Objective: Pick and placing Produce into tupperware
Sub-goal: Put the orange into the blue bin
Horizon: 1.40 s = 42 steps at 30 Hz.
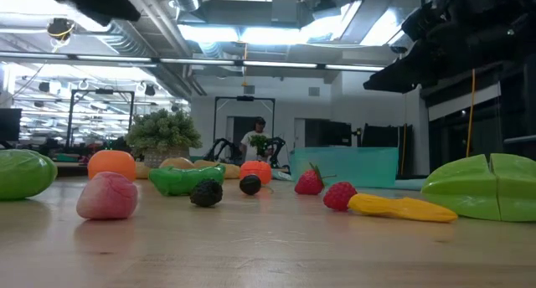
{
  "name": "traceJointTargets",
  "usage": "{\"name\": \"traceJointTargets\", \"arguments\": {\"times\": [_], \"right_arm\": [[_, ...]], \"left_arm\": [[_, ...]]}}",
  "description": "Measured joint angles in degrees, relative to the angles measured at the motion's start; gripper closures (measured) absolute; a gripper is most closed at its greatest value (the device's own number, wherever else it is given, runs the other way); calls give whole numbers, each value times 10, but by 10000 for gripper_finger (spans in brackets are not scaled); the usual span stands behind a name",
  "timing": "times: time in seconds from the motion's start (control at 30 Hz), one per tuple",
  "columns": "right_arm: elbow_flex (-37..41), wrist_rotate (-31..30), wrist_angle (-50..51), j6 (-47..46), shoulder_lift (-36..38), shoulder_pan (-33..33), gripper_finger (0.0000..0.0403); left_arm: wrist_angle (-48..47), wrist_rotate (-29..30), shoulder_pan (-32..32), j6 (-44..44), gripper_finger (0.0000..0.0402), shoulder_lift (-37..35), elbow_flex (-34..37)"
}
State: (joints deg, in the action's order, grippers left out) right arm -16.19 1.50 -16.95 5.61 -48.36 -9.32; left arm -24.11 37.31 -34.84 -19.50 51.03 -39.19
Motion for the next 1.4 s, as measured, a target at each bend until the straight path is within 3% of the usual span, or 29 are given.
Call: {"name": "traceJointTargets", "arguments": {"times": [0.2,0.33,1.0,1.13,1.4], "right_arm": [[0,0,0,1,0,3,171],[0,0,0,6,0,3,171],[0,0,0,6,0,3,171],[0,0,0,5,0,3,171],[0,0,0,5,0,3,171]], "left_arm": [[-103,1,-23,-68,328,89,-77],[-121,-9,-28,-69,328,119,-93],[-119,-12,-26,-77,325,139,-93],[-119,-12,-26,-85,295,139,-93],[-136,-2,-26,-88,180,139,-93]]}}
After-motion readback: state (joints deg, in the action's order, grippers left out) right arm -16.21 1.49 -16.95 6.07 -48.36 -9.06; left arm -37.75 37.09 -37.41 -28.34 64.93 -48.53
